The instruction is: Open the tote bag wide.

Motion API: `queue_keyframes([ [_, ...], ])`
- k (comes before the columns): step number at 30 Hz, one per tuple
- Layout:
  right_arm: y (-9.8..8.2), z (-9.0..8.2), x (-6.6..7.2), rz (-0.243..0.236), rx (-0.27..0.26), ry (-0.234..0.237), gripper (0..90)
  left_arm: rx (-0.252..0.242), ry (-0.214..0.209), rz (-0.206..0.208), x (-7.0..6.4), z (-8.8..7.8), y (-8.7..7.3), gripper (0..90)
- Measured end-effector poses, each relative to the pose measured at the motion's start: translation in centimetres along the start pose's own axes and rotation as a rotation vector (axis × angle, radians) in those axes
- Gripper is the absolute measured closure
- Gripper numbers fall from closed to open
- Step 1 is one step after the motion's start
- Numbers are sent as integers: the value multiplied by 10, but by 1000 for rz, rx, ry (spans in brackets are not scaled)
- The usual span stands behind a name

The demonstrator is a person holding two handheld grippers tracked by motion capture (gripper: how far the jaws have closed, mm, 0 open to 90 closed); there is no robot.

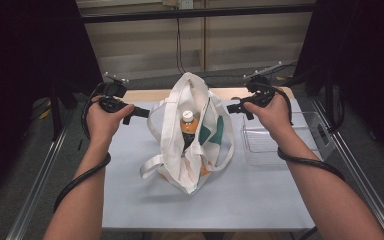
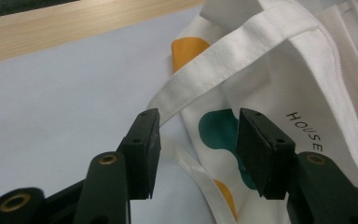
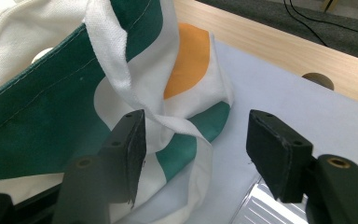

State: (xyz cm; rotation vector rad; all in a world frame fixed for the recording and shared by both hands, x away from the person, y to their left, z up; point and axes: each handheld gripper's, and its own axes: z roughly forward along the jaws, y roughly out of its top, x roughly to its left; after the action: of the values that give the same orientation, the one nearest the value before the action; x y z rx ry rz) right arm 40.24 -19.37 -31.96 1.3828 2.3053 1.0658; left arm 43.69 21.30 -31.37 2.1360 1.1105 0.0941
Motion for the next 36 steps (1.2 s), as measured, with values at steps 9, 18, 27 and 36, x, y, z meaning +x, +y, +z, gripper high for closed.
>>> queue_keyframes([
  [9, 10, -2, 8, 5, -13, 4, 369, 10, -1, 21, -8, 2, 5, 496],
  [18, 20, -8, 15, 5, -30, 11, 331, 14, -17, 32, -12, 5, 5, 494],
  [27, 26, -11, 19, 9, -39, 21, 318, 12, -27, 31, -17, 7, 9, 489],
  [36, 32, -8, 24, 10, -48, 39, 298, 14, -26, 38, -20, 7, 14, 484],
])
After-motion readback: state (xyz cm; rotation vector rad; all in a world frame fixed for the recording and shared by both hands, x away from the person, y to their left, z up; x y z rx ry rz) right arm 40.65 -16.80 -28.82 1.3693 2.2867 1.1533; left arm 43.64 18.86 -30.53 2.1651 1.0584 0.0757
